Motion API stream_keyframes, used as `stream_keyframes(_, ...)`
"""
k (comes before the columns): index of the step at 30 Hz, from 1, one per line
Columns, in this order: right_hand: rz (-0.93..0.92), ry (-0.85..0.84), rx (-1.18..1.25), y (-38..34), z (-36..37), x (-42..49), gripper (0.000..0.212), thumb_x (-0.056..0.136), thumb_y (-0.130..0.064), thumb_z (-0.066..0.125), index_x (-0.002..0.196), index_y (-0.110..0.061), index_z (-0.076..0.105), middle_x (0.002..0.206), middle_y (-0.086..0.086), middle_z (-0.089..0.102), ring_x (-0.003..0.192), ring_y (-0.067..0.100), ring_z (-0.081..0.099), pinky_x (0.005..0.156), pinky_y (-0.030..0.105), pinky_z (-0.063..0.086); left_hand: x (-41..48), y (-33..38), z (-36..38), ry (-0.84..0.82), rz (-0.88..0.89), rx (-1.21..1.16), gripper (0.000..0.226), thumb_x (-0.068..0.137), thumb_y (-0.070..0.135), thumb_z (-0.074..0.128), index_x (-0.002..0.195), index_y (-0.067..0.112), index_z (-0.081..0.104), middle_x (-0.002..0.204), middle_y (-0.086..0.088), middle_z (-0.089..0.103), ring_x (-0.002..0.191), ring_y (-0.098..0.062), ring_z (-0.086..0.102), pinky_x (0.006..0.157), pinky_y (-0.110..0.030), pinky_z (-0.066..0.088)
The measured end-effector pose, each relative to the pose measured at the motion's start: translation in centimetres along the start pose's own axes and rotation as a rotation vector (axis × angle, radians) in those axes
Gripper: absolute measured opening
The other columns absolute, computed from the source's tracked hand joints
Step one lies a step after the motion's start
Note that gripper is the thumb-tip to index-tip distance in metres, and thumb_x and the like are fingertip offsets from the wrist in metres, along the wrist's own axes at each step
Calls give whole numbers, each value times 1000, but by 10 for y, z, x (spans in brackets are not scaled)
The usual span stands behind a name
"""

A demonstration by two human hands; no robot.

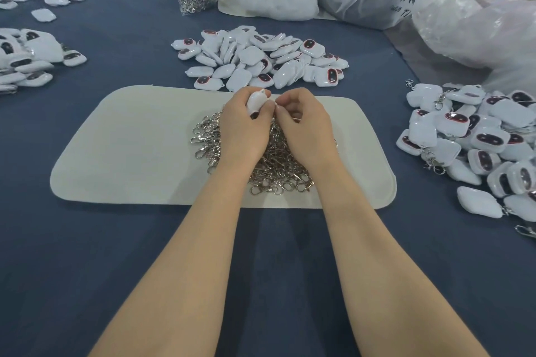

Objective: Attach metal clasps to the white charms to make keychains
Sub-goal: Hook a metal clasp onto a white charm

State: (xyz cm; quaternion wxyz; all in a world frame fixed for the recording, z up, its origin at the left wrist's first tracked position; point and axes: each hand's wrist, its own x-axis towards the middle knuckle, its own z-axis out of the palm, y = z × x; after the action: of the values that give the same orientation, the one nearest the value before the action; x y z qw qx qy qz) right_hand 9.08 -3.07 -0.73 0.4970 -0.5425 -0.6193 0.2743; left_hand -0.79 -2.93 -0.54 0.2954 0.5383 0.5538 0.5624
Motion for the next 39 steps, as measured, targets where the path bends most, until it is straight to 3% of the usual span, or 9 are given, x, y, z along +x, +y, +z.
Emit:
stream_keyframes(5,48,31,39,1,0,1,23,90,-10,59,80,-28,49,77,-14,56,69,-4,51,65,5,39,0,-1,1,-13,-4,1,14,87,13,63,98,21,58,83,17,55,72,5,51,64,-5,39)
stream_keyframes(13,67,91,65,1,2,2,24,89,-13,61,77,-30,49,79,-12,59,79,8,57,67,9,41,-2,-3,2,-20,-10,25,17,86,12,64,98,21,55,81,17,54,71,5,50,63,-4,38)
stream_keyframes(20,8,61,20,1,5,-1,11,90,-12,60,90,-20,52,80,-15,57,76,-1,54,67,6,40,-2,-2,0,12,-34,-36,16,87,11,64,98,18,55,85,13,56,74,0,52,70,-14,43)
stream_keyframes(25,11,53,10,0,6,-1,10,90,-12,59,90,-18,51,81,-13,57,77,3,55,68,10,42,-4,0,0,32,76,26,16,88,9,61,96,21,53,82,19,54,75,14,52,65,-1,37)
stream_keyframes(31,8,48,18,-3,6,-1,14,94,-10,52,104,-19,54,105,-8,60,93,5,57,75,7,42,-5,0,1,64,157,60,13,89,8,59,100,15,57,81,23,53,74,20,50,65,-1,37)
stream_keyframes(36,46,-7,15,-4,7,-2,12,93,-11,54,102,-19,57,92,0,65,84,13,60,74,21,46,-5,0,0,79,101,20,14,89,11,61,94,20,52,78,18,53,68,17,49,62,-2,38)
stream_keyframes(39,40,28,9,-4,7,-2,12,93,-10,53,103,-16,57,89,-5,62,83,10,58,75,19,46,-4,0,0,70,91,30,14,89,11,61,94,20,51,78,18,53,68,16,49,62,-3,38)
